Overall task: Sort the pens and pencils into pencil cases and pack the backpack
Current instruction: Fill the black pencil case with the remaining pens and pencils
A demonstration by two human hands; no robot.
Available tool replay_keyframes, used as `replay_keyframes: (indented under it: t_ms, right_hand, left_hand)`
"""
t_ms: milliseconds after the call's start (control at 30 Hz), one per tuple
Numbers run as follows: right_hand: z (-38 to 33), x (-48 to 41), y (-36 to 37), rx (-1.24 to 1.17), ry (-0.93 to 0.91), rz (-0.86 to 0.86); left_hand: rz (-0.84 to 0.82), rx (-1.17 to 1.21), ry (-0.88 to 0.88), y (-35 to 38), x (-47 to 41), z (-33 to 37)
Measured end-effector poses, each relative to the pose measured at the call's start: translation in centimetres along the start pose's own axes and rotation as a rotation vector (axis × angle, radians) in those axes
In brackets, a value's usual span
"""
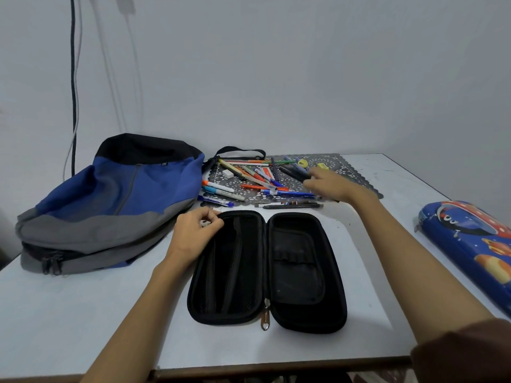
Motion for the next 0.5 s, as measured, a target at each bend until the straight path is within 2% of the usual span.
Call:
replay_keyframes:
  t_ms: [133, 233, 367, 500]
  right_hand:
    - [0.6, -0.5, -1.5, 0.145, -0.012, 0.264]
    - [1.0, -0.6, -1.9, 0.05, 0.007, 0.42]
    - [2.1, -1.0, -2.1, 0.003, 0.114, 0.529]
    - [4.3, -2.1, -1.7, 0.031, 0.265, 0.543]
  left_hand:
    - [0.003, -0.014, 0.002, 0.0, 0.0, 0.0]
    - [0.009, -0.024, -0.001, 0.0, 0.1, 0.0]
    - [0.008, -0.028, -0.002, 0.0, 0.0, 0.1]
    - [0.017, -0.041, 0.012, 0.0, 0.1, 0.3]
Point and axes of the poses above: each hand's wrist, its own x-axis away from the middle knuckle, its own y-axis out of the palm, z = x × y, the point moved 3 cm from there along -x, towards the middle knuckle, and after that the axes turned 9 degrees about z, right-handed, at the moved point
